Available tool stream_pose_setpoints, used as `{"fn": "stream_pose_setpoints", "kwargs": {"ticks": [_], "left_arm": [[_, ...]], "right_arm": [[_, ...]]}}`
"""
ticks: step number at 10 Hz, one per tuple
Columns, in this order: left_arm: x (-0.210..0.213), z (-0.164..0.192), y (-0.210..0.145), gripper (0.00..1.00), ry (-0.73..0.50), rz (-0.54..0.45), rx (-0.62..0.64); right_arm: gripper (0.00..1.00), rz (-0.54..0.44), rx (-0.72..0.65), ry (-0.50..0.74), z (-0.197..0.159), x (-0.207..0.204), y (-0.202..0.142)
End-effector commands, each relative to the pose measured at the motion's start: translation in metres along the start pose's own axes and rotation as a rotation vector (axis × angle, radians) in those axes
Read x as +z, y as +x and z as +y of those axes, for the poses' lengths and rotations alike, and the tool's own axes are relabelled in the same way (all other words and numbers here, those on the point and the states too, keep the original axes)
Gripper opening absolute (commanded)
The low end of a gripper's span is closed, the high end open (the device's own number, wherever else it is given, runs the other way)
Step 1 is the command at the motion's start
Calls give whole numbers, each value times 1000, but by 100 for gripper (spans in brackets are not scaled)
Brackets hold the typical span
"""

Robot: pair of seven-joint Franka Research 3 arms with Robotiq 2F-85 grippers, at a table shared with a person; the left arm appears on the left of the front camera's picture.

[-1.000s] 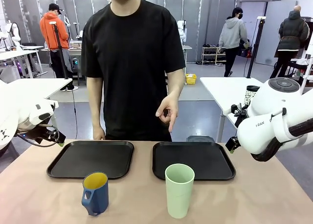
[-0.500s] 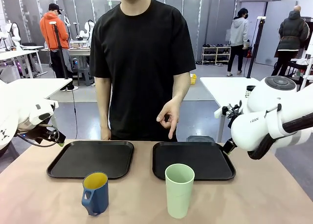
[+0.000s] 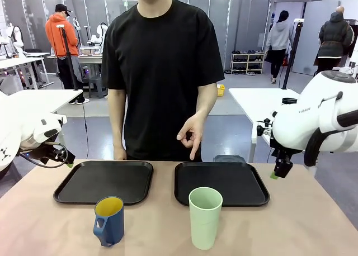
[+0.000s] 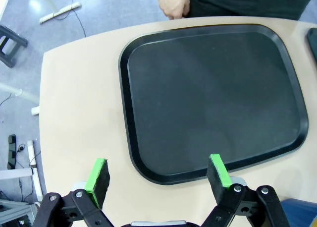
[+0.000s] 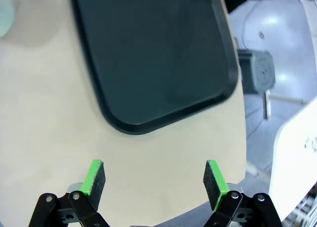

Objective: Sort and store the cups by type.
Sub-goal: Pick up the Reusable plastic cup.

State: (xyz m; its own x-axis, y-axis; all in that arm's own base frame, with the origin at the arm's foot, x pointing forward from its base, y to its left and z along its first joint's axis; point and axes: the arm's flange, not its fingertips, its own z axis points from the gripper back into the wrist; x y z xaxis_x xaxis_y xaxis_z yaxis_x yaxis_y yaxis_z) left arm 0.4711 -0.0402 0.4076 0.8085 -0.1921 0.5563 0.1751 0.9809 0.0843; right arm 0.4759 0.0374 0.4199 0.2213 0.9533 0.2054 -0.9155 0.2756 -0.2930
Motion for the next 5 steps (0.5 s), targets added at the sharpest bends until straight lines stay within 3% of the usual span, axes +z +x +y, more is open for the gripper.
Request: {"fn": "stream_pose_setpoints", "kwargs": {"ticks": [1, 4, 5], "left_arm": [[0, 1, 0, 100, -1, -1, -4], [0, 1, 0, 100, -1, -1, -4], [0, 1, 0, 100, -1, -1, -4]], "right_arm": [[100, -46, 118, 100, -7, 6, -6], [100, 8, 125, 102, -7, 2, -6], [100, 22, 66, 68, -12, 1, -5]]}}
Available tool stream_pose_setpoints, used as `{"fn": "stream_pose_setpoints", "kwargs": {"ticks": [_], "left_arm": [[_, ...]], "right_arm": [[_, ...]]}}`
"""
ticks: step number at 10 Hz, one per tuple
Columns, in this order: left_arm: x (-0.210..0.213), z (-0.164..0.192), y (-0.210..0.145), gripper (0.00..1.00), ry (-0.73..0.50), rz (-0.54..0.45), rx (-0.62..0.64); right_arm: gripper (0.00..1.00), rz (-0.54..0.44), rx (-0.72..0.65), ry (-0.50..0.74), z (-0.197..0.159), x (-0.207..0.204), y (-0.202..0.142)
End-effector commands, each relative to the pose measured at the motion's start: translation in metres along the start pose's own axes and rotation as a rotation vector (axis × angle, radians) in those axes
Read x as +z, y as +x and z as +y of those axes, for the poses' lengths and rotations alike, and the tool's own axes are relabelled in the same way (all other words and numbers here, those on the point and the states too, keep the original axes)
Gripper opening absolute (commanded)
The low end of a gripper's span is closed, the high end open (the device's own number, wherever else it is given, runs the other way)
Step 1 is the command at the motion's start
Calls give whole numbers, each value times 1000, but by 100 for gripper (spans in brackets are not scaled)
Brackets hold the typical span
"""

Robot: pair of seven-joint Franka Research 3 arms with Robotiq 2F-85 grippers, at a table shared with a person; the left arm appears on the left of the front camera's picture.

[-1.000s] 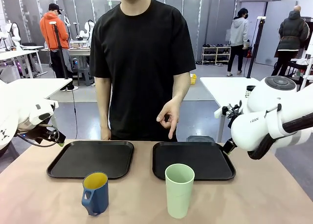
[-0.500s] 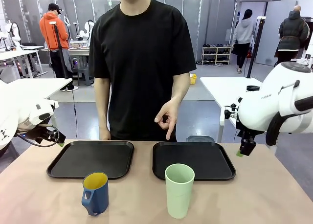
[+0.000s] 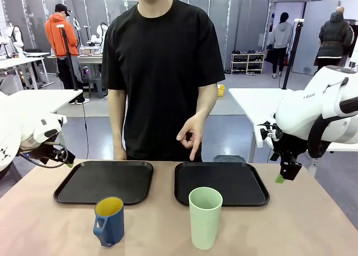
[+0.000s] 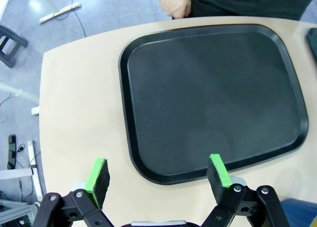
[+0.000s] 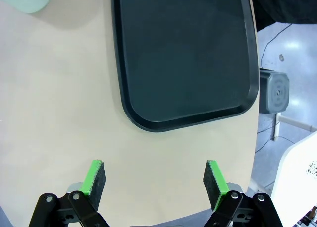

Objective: Sort and store the cups by type.
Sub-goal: Pick up the Reusable plastic cup.

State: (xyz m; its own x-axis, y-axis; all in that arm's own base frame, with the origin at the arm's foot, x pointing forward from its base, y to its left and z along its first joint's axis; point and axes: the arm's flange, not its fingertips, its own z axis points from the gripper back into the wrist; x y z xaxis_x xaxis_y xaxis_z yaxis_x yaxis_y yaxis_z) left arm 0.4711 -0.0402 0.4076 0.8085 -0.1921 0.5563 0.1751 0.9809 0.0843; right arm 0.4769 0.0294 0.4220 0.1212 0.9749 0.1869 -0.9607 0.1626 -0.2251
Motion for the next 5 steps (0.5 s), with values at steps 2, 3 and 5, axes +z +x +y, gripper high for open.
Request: {"fn": "stream_pose_setpoints", "kwargs": {"ticks": [2, 3, 5], "left_arm": [[0, 1, 0, 100, -1, -1, -4], [0, 1, 0, 100, -1, -1, -4], [0, 1, 0, 100, -1, -1, -4]], "right_arm": [[100, -5, 12, 4, 3, 0, 4], [100, -5, 12, 4, 3, 0, 4], [100, 1, 8, 2, 1, -1, 4]]}}
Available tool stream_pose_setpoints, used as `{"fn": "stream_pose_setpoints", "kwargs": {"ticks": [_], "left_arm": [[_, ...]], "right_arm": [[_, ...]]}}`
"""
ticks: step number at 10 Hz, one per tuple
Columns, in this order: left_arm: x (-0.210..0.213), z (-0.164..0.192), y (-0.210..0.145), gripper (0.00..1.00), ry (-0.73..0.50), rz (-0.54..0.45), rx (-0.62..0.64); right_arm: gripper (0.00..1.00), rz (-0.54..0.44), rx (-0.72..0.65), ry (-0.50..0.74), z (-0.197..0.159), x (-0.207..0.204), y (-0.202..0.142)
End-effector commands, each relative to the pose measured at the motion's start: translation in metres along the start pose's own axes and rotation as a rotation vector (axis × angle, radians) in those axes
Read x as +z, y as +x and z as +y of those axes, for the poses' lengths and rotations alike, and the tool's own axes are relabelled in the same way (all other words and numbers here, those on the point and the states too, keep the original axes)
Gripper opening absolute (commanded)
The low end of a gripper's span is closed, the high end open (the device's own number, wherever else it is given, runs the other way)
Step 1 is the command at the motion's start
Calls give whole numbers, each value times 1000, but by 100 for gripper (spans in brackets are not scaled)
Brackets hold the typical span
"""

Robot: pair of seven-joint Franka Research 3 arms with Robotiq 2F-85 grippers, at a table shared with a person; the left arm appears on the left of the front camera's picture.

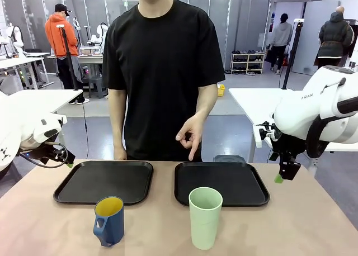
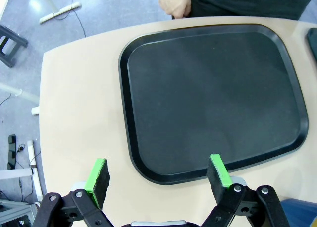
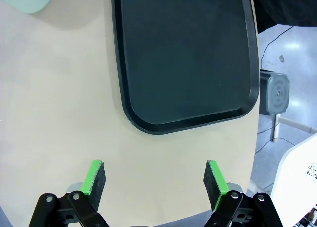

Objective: Sort and store the cups by type.
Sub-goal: Pick up the Reusable plastic cup.

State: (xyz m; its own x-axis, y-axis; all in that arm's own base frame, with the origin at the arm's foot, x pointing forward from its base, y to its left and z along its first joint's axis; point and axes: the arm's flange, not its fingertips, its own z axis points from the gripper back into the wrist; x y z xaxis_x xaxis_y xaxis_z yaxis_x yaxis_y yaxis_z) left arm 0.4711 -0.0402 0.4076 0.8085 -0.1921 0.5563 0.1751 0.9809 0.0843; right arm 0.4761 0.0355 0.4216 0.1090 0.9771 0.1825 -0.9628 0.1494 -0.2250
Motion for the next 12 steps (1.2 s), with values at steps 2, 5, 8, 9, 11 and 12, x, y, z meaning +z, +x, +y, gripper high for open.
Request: {"fn": "stream_pose_setpoints", "kwargs": {"ticks": [2, 5, 8, 9, 11, 12], "left_arm": [[0, 1, 0, 100, -1, -1, -4], [0, 1, 0, 100, -1, -1, -4], [0, 1, 0, 100, -1, -1, -4], [0, 1, 0, 100, -1, -1, -4], [0, 1, 0, 100, -1, -1, -4], [0, 1, 0, 100, -1, -1, -4]], "right_arm": [[100, 46, 62, 60, 45, -3, 5], [100, 69, 129, 122, 95, -10, 7], [100, -48, 88, 189, 121, -30, -5], [100, -112, 81, 217, 125, -37, -9], [100, -241, 63, 231, 131, -53, -20], [100, -299, 56, 216, 133, -62, -24]]}}
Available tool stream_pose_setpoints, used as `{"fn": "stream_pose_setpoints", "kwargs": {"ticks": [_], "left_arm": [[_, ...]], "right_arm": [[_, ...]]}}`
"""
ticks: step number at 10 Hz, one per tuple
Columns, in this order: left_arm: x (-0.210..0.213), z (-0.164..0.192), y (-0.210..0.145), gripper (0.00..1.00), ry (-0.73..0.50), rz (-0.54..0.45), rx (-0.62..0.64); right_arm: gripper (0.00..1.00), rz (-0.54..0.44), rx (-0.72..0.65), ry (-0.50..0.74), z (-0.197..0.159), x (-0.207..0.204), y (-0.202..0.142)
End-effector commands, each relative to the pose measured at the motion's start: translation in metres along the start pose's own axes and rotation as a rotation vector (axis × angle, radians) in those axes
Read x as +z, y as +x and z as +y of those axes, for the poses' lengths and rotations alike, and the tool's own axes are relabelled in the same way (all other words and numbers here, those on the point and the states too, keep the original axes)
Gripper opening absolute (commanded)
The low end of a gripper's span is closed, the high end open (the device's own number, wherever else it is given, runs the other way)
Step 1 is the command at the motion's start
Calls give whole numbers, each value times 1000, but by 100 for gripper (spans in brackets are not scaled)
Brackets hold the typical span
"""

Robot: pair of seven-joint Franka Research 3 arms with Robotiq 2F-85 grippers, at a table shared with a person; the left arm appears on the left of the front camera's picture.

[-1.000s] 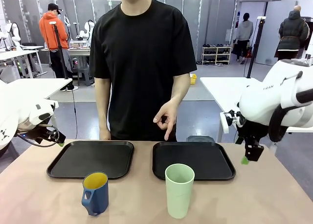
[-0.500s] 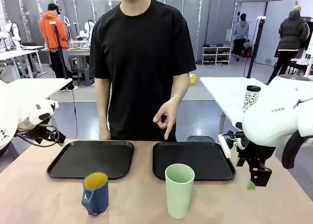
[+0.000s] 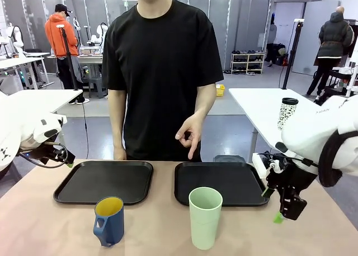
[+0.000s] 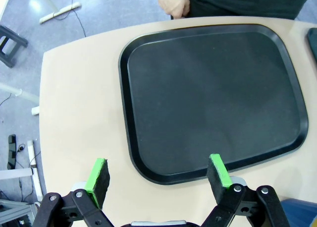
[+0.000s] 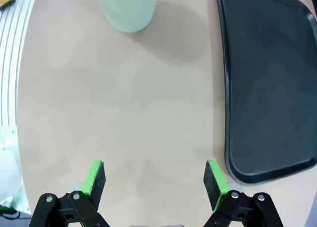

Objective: Sort and store the cups by type.
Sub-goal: Pick up the Reusable plastic cup.

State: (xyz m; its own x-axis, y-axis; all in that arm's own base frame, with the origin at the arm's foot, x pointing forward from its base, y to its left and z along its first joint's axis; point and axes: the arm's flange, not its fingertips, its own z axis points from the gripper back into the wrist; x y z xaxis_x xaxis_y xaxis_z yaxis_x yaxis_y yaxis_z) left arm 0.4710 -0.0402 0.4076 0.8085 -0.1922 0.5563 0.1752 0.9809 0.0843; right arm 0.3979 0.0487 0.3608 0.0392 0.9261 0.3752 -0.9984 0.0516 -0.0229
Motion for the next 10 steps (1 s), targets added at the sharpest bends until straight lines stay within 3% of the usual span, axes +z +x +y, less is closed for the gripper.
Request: {"fn": "stream_pose_setpoints", "kwargs": {"ticks": [1, 4, 7, 10], "left_arm": [[0, 1, 0, 100, -1, -1, -4], [0, 1, 0, 100, -1, -1, -4], [0, 1, 0, 100, -1, -1, -4], [0, 1, 0, 100, -1, -1, -4]], "right_arm": [[100, -168, 32, -52, 36, -35, -26], [100, -442, 42, -124, 37, -68, -49], [100, -586, 125, -254, 33, -97, -64], [100, -727, 170, -307, 33, -116, -66]]}}
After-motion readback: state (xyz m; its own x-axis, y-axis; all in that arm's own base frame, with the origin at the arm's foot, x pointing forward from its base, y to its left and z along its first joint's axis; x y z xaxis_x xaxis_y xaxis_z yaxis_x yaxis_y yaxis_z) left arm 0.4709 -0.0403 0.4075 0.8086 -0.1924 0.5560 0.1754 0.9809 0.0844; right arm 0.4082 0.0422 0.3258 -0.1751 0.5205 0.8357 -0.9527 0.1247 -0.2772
